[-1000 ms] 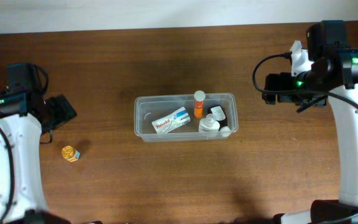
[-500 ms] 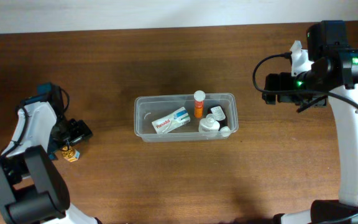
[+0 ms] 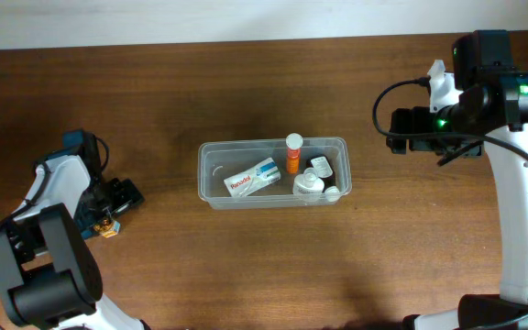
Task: Pack container
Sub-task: 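Move the left gripper to the yellow-capped jar and grasp it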
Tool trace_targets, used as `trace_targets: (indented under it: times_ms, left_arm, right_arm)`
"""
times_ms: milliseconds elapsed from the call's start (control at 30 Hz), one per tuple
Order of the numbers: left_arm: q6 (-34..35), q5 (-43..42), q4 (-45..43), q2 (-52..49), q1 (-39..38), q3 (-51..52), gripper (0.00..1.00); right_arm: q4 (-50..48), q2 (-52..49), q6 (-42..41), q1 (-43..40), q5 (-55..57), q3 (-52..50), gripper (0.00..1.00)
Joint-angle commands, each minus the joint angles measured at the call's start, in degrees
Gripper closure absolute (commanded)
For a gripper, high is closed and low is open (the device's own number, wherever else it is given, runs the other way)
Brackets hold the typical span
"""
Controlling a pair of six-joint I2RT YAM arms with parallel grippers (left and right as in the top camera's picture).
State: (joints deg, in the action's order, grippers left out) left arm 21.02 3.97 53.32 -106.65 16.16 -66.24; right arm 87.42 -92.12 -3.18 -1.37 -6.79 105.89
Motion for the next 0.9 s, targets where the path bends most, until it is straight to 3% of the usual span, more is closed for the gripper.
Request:
trace_targets:
  times_ms: [0, 67, 267, 567, 667, 867]
  left_arm:
    - [0.59, -1.66, -0.37, -0.92, 0.17, 0.37, 0.11]
    - [0.61, -1.66, -0.35, -0.92, 0.17, 0.37, 0.21]
    - [0.61, -1.66, -0.35, -0.92, 0.17, 0.37, 0.4]
    - [0.59, -1.64, -0.2, -0.9, 0.13, 0.28, 0.53]
    - [0.33, -1.64, -0.13, -0.83, 0.13, -0.33, 0.63]
    - [0.35, -1.66, 0.9, 1.7, -0.04, -2.54, 0.66]
  right_arm:
    - [-0.02, -0.2, -0.04, -0.15, -0.09, -0.35, 0.05]
    - [0.0, -0.2, -0.04, -0.15, -0.09, -0.35, 0.05]
    - [-0.02, -0.2, -0.04, -0.15, -0.07, -0.35, 0.05]
    - [-0.02, -0.2, -0.04, -0.15, -0.07, -0.35, 0.05]
    - [-0.02, -0.2, -0.04, -0.15, -0.09, -0.35, 0.05]
    - [-0.02, -0.2, -0.04, -0.15, -0.07, -0.35, 0.05]
